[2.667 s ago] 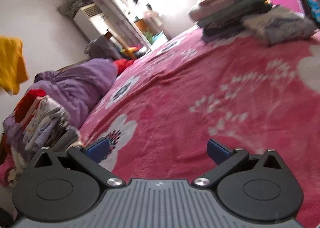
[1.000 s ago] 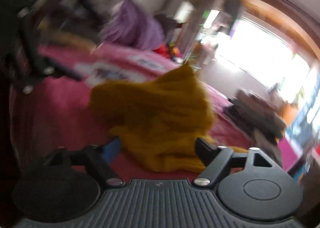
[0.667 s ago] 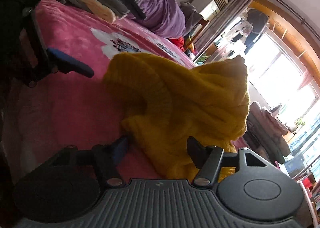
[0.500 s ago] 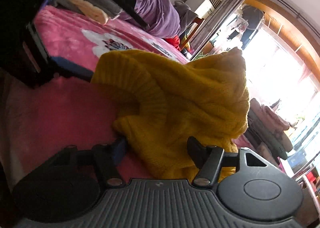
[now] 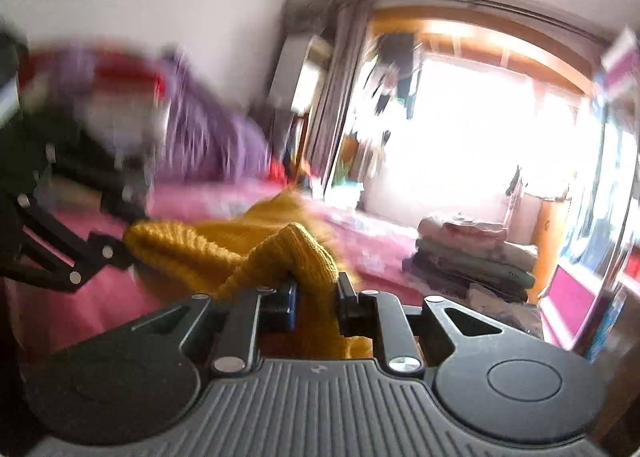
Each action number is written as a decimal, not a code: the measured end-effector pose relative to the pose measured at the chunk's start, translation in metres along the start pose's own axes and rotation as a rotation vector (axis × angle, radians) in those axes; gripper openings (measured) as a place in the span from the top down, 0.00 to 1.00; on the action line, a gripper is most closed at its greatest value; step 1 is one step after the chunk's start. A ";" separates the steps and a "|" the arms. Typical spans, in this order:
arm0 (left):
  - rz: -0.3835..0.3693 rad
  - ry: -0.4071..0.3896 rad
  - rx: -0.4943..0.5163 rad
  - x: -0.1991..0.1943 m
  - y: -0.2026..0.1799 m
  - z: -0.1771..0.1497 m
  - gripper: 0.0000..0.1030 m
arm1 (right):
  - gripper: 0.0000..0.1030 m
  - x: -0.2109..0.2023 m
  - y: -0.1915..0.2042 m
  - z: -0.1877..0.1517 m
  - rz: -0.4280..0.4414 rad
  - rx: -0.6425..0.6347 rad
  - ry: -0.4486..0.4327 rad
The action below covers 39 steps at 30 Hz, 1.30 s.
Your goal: Fold clothes
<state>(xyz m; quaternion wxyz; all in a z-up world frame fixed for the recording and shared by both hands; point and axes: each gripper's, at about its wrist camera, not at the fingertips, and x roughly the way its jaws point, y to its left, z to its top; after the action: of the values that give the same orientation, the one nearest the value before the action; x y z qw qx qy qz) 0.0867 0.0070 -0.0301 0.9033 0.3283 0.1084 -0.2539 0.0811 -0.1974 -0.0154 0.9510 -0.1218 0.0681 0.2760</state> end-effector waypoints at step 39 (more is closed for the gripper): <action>0.193 0.009 -0.263 0.064 0.004 -0.003 0.82 | 0.85 0.011 -0.033 -0.071 -0.110 0.107 0.107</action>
<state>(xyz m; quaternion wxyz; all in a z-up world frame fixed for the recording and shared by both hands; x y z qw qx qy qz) 0.1428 -0.0133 -0.0537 0.9583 0.2169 0.1125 -0.1480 0.1037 -0.2377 -0.0795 0.9649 -0.0889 0.1269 0.2123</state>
